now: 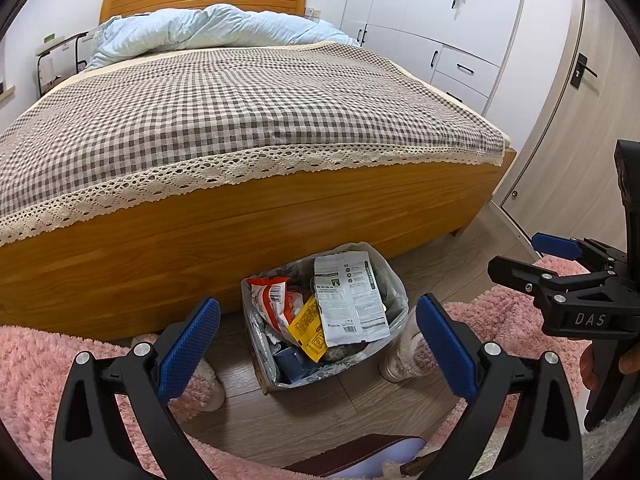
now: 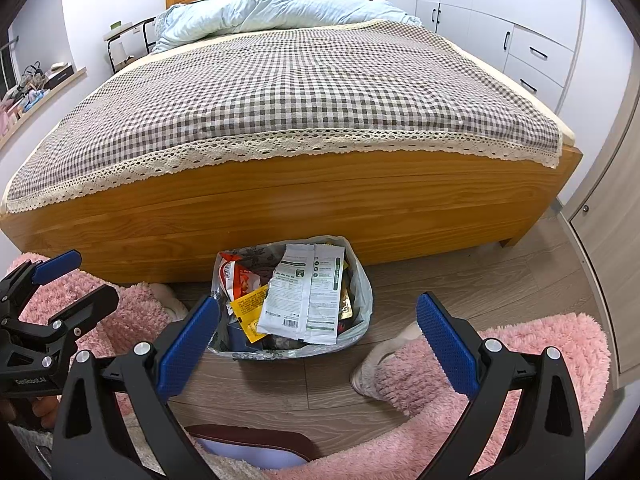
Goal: Collect trash
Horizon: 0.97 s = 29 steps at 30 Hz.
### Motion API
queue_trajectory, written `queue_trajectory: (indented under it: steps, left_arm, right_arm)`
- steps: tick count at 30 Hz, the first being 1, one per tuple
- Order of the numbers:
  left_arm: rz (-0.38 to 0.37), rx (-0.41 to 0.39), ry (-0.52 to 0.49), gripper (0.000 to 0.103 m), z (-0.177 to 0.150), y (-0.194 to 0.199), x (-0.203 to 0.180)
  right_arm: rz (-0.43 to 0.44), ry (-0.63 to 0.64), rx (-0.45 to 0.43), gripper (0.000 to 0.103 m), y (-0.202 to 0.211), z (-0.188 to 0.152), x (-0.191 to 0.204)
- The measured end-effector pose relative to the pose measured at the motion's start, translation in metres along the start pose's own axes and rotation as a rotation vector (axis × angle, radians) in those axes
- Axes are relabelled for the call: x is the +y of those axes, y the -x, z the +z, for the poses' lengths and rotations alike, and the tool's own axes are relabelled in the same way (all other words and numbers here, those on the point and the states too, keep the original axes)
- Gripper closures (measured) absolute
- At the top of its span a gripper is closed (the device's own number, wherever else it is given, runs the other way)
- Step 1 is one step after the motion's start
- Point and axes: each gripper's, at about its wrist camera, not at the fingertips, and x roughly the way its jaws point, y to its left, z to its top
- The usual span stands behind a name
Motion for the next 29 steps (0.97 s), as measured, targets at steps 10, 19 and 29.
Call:
queue_trajectory:
  steps: [10,19,29]
  left_arm:
    - [0.000,0.001,-0.005,0.008,0.0001,0.0001,-0.0013]
    - [-0.016,-0.004,-0.031,0.008,0.0005,-0.0001,-0.0067]
    - [-0.040,0.006,-0.038,0.008,0.0006,-0.0023,-0.0065]
  right_arm:
    - [0.000,0.000,0.000,0.008,0.0000,-0.0003,-0.0001]
    - [-0.003,-0.006,-0.005,0.008,0.0017,-0.0010,-0.0017]
    - [-0.018,-0.001,-0.008,0.008,0.0047,-0.0006,-0.0020]
